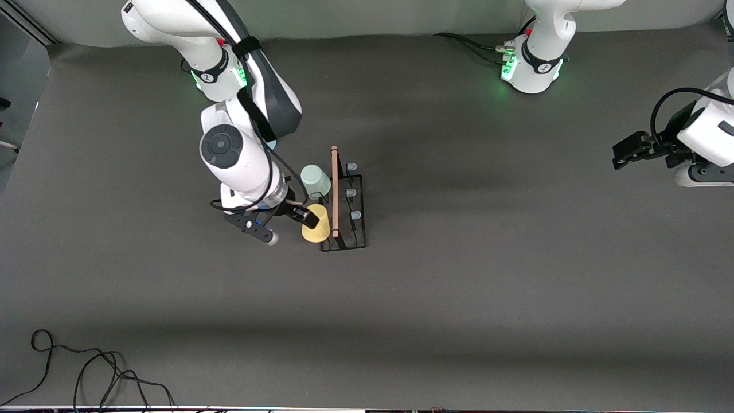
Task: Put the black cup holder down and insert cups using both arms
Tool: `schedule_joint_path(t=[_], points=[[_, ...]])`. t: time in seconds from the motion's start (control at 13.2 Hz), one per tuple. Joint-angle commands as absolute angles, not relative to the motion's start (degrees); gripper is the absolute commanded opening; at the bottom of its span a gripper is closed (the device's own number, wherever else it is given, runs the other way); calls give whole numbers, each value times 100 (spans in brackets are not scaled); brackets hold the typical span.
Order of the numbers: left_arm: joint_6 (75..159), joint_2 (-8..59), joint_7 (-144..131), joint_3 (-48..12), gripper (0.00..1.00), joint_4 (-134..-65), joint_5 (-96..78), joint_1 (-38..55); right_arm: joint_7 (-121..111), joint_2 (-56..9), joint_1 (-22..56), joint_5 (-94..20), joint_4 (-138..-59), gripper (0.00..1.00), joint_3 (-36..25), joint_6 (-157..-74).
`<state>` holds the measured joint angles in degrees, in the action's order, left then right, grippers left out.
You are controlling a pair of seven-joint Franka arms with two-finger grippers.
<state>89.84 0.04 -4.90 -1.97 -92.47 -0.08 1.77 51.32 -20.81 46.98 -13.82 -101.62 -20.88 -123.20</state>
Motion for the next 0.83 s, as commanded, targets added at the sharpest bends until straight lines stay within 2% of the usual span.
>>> schedule_joint_path(t=[0.0, 0.15, 0.38, 0.53, 0.76], points=[[9035, -70, -624, -167, 100, -9281, -97, 211, 4408, -1785, 4685, -1301, -9828, 100, -2512, -11456], [8991, -70, -633, -167, 100, -9281, -97, 228, 3406, -1522, 4685, -1301, -9441, 100, -3065, -10403], [8982, -62, -642, -167, 100, -9273, -97, 211, 1702, -917, 4702, -1283, -9281, 100, -4118, -9161], [8991, -62, -650, -167, 100, -9255, -71, 220, 682, -503, 4711, -996, -9281, 100, -4769, -8686], [8974, -61, -642, -167, 100, -9211, -70, 185, -131, -71, 4702, -414, -9264, 100, -5088, -8464]])
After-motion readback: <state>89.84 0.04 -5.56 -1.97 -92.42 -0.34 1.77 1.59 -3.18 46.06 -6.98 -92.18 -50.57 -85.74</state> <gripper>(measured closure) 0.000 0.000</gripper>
